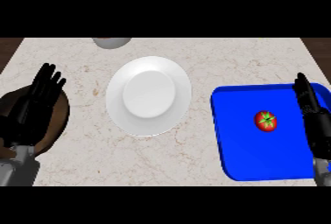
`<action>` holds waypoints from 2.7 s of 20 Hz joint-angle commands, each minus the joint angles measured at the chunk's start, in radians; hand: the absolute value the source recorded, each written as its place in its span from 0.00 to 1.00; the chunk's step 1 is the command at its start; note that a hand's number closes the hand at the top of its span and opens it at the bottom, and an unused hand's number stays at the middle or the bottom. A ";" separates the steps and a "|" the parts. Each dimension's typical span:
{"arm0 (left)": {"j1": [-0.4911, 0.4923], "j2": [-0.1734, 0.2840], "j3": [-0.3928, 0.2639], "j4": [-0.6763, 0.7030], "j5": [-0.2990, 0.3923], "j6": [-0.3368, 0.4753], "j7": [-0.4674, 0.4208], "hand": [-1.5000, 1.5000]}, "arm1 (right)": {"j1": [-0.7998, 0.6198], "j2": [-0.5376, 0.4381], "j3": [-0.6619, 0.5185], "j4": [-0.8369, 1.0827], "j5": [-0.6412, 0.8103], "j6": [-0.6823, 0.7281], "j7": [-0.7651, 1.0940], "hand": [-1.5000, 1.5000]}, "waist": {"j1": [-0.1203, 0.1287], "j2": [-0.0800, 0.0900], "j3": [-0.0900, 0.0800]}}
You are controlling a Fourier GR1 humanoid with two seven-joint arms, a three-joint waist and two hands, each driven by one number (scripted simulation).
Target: Pick the tomato from the tray and place it in the plate
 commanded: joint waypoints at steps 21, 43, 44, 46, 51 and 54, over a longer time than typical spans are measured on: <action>0.162 -0.157 -0.186 0.165 -0.123 0.014 0.095 0.50 | -0.232 -0.366 -0.312 0.481 -0.037 0.467 -0.352 0.00 | 0.033 0.009 -0.017; 0.179 -0.162 -0.151 0.160 -0.145 -0.042 0.103 0.50 | -0.172 -0.303 0.057 -0.017 0.399 0.511 0.289 0.00 | 0.031 0.008 -0.017; 0.175 -0.192 -0.149 0.188 -0.162 -0.030 0.064 0.50 | -0.198 -0.303 0.031 0.079 0.432 0.516 0.231 0.00 | 0.035 0.010 -0.017; 0.161 -0.181 -0.147 0.126 -0.162 -0.005 0.158 0.50 | -0.127 -0.318 0.035 -0.002 0.419 0.557 0.274 0.00 | 0.027 0.007 -0.017; 0.200 -0.222 -0.165 0.158 -0.194 -0.028 0.089 0.50 | -0.133 -0.236 0.041 0.048 0.464 0.584 0.258 0.00 | 0.032 0.009 -0.016; 0.140 -0.206 -0.103 0.275 -0.168 -0.090 0.037 0.50 | -0.148 -0.218 0.036 0.049 0.485 0.605 0.259 0.00 | 0.030 0.010 -0.017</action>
